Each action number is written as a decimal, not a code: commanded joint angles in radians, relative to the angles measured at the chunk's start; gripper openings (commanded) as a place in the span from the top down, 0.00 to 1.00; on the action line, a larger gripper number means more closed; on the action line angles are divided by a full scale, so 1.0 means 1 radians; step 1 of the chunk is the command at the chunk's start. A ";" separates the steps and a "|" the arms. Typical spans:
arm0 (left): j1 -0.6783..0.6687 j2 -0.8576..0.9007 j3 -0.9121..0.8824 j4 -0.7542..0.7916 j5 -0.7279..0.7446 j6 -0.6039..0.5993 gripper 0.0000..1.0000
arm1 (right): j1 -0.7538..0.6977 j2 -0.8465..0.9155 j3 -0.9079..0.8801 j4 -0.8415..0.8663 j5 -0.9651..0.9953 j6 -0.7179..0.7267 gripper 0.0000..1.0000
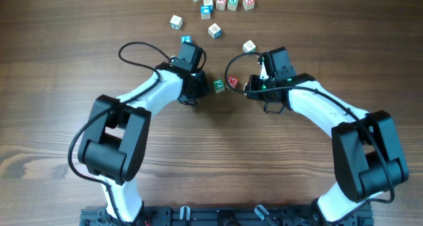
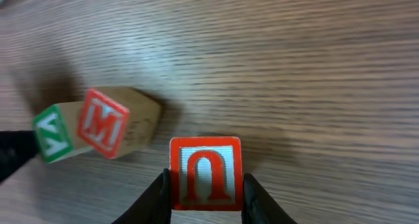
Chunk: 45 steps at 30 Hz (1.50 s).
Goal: Form a horizontal line
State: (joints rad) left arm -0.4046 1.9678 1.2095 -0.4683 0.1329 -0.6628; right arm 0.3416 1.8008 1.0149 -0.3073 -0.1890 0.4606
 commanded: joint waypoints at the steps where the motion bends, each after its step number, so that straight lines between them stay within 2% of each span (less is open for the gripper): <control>1: -0.024 0.024 -0.007 0.041 0.011 -0.008 0.81 | 0.023 0.011 -0.015 0.031 -0.030 0.010 0.75; 7: -0.026 0.024 -0.007 0.081 0.004 -0.008 0.77 | 0.032 0.011 -0.015 0.071 -0.029 0.011 0.75; 26: -0.026 0.024 -0.007 0.129 0.005 -0.008 0.71 | 0.031 0.050 -0.015 0.121 -0.048 0.009 0.75; 27: -0.026 0.024 -0.007 0.129 0.005 -0.008 0.72 | 0.031 0.050 -0.015 0.124 -0.048 0.008 0.75; 29: -0.025 0.024 -0.007 0.127 0.004 -0.008 0.79 | 0.031 0.050 -0.015 0.125 -0.044 0.009 0.75; 32: -0.024 0.024 -0.007 0.105 -0.023 -0.008 0.96 | 0.031 0.050 -0.015 0.124 -0.045 0.009 0.75; 37: -0.025 0.024 -0.007 0.072 -0.051 -0.008 0.96 | 0.031 0.050 -0.015 0.128 -0.045 0.011 0.74; 45: -0.031 0.024 -0.007 0.112 -0.035 -0.008 0.96 | 0.031 0.050 -0.015 0.142 -0.049 0.011 0.74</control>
State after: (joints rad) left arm -0.4313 1.9732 1.2087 -0.3771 0.1020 -0.6697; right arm 0.3706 1.8328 1.0084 -0.1772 -0.2211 0.4610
